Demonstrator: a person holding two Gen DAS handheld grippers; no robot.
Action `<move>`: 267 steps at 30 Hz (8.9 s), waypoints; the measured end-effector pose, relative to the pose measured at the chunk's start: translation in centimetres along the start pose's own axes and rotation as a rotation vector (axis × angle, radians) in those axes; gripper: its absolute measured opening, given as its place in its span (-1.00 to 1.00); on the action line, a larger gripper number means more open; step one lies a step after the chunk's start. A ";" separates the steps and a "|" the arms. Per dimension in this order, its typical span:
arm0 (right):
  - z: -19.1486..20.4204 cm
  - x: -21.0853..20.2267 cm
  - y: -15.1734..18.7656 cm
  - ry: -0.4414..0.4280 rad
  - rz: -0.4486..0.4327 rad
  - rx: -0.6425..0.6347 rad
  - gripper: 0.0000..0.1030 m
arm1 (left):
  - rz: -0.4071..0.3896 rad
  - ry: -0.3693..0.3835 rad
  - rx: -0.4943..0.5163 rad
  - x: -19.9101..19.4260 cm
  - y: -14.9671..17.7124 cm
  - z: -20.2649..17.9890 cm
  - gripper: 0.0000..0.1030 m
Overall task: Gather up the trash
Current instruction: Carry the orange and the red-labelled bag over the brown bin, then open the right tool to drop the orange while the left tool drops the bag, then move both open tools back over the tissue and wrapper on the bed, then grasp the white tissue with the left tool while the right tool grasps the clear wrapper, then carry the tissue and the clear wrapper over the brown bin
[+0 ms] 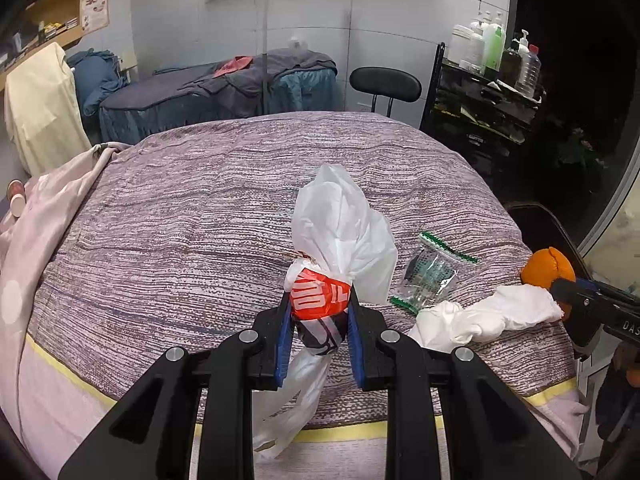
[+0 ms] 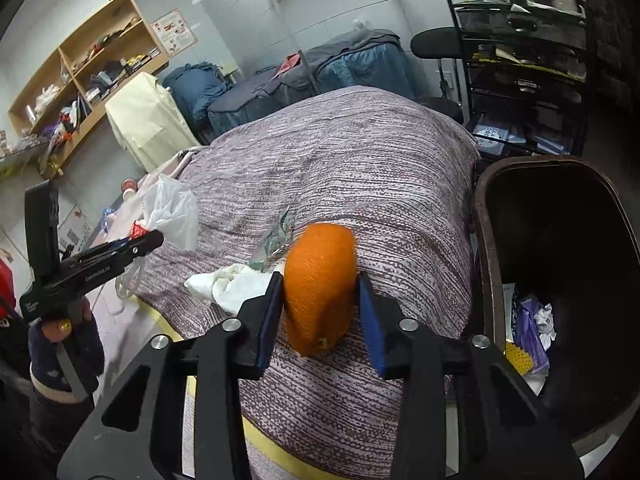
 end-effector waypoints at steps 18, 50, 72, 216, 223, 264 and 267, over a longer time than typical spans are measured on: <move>-7.7 -9.2 -3.8 0.113 -0.253 0.111 -0.31 | -0.163 0.131 0.048 -5.8 -3.4 -8.6 -0.55; -22.0 -6.7 -1.8 0.364 -0.193 0.267 0.00 | -0.100 0.426 0.194 -2.2 -6.4 -25.3 -0.55; -22.2 -16.3 -4.4 0.429 -0.472 0.288 0.45 | 0.005 0.545 0.230 1.7 -8.5 -31.6 -0.55; 7.5 7.7 -0.5 -0.016 0.155 -0.229 -0.53 | -0.089 0.091 -0.115 -4.8 3.0 -3.1 -0.68; 6.8 2.7 -1.2 -0.048 0.062 -0.200 -0.53 | -0.110 0.112 -0.085 -5.3 1.7 -4.8 -0.68; -19.4 -9.4 -4.3 0.354 -0.232 0.149 -0.53 | -0.136 0.401 0.134 -2.9 -6.6 -21.2 -0.68; -20.4 -8.6 -4.0 0.365 -0.216 0.164 -0.53 | -0.129 0.418 0.137 -2.6 -6.7 -21.8 -0.68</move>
Point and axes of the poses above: each gripper's, at about its wrist camera, not at the fingertips, and x roughly the way its jaws point, z to its left, y to its underside, the point moved 8 cm from there along x, roughly the way its jaws point, and after that the axes turned 15 degrees about x, right-handed, at the moved point
